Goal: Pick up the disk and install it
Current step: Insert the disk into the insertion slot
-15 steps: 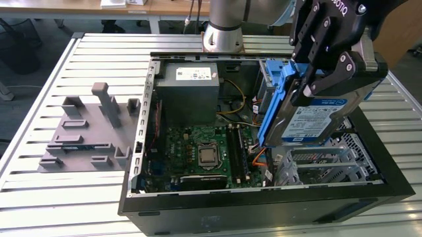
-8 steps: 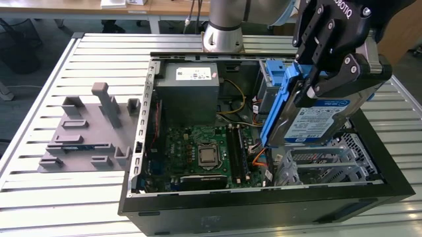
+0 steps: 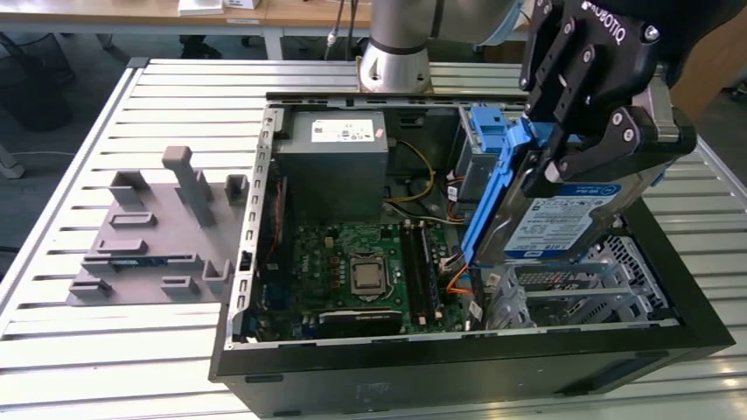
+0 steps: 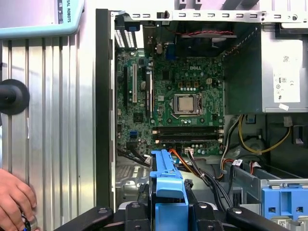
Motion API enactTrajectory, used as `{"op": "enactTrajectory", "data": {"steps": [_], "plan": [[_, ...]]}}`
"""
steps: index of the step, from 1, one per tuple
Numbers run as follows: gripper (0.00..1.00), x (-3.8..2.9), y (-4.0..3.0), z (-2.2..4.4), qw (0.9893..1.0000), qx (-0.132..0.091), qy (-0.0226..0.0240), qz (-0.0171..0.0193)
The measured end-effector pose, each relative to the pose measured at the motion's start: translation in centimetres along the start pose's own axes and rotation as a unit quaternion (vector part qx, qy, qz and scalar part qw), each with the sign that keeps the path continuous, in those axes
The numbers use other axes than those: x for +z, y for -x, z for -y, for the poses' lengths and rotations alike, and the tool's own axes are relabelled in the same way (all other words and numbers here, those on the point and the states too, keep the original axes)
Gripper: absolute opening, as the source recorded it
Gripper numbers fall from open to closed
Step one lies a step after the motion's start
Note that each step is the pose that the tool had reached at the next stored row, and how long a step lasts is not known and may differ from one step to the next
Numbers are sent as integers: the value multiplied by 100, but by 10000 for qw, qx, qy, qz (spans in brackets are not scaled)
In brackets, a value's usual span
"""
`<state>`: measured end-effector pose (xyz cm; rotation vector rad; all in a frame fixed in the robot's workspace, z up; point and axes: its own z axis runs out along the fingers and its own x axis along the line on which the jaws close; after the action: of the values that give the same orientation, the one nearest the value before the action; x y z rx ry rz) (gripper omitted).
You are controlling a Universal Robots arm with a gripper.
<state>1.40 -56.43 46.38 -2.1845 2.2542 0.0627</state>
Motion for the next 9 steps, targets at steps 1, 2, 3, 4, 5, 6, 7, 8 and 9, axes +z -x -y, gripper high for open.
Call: {"op": "enactTrajectory", "data": {"steps": [1, 2, 3, 4, 5, 6, 7, 8, 9], "plan": [[36, 5, -3, 5, 10000, 1, 0, 0], [36, 8, -4, 12, 10000, 0, 0, -1], [36, 13, -5, 21, 10000, 0, 0, -1], [36, 16, -6, 32, 10000, 0, 0, -1], [36, 21, -6, 46, 10000, 1, 0, -1], [36, 23, -6, 55, 10000, 1, 0, -1], [36, 24, -6, 62, 10000, 0, 0, -2], [36, 26, -7, 69, 10000, 1, 0, -1], [36, 28, -6, 80, 10000, 1, 0, -1]]}}
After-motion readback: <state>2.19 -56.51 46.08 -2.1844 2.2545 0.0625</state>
